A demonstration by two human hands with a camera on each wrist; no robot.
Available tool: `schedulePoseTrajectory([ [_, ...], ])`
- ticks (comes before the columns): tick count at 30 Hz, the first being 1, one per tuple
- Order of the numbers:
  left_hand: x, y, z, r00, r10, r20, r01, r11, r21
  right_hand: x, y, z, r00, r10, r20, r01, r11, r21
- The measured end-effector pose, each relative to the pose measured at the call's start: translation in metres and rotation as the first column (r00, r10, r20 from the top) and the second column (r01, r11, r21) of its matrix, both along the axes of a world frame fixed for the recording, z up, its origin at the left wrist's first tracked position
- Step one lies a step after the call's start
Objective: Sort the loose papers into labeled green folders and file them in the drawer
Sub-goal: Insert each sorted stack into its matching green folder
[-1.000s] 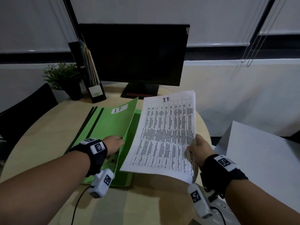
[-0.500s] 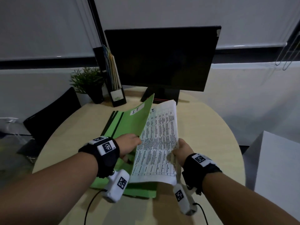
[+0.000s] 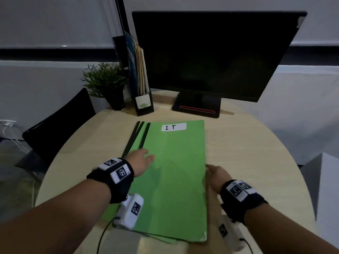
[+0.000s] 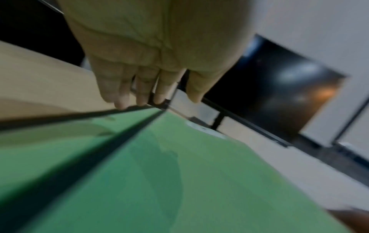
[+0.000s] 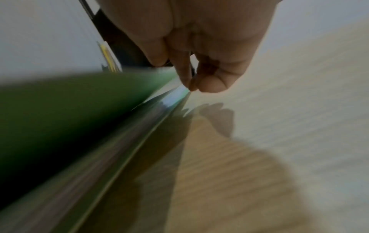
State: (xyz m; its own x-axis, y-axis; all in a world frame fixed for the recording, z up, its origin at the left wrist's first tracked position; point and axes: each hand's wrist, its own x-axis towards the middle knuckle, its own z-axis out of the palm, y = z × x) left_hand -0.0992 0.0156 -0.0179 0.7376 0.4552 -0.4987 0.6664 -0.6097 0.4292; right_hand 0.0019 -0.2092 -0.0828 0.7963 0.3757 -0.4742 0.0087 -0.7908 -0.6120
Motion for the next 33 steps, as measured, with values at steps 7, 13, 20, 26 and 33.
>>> schedulePoseTrajectory([
  [7,0.004,0.081,-0.040,0.941,0.094,-0.324,-0.007,0.966,0.260,-0.008,0.016,-0.006,0.905,-0.250,-0.345,0.323,0.930,0.174],
  [13,0.016,0.072,-0.068,0.927,0.119,-0.356,-0.020,0.963,0.270,-0.029,0.051,-0.008,0.868,-0.211,-0.449,0.342,0.910,0.233],
  [20,0.038,0.035,-0.070,0.927,-0.056,-0.371,0.145,0.965,0.217,-0.030,0.008,0.001,0.844,-0.322,-0.428,0.386,0.920,0.069],
  [26,0.073,-0.053,-0.060,0.877,-0.338,-0.341,0.404,0.903,0.143,-0.023,-0.073,0.000,0.832,-0.447,-0.328,0.417,0.894,-0.161],
  [33,0.100,-0.148,-0.062,0.846,-0.364,-0.389,0.463,0.864,0.199,-0.002,-0.152,0.005,0.894,-0.422,-0.151,0.368,0.883,-0.291],
])
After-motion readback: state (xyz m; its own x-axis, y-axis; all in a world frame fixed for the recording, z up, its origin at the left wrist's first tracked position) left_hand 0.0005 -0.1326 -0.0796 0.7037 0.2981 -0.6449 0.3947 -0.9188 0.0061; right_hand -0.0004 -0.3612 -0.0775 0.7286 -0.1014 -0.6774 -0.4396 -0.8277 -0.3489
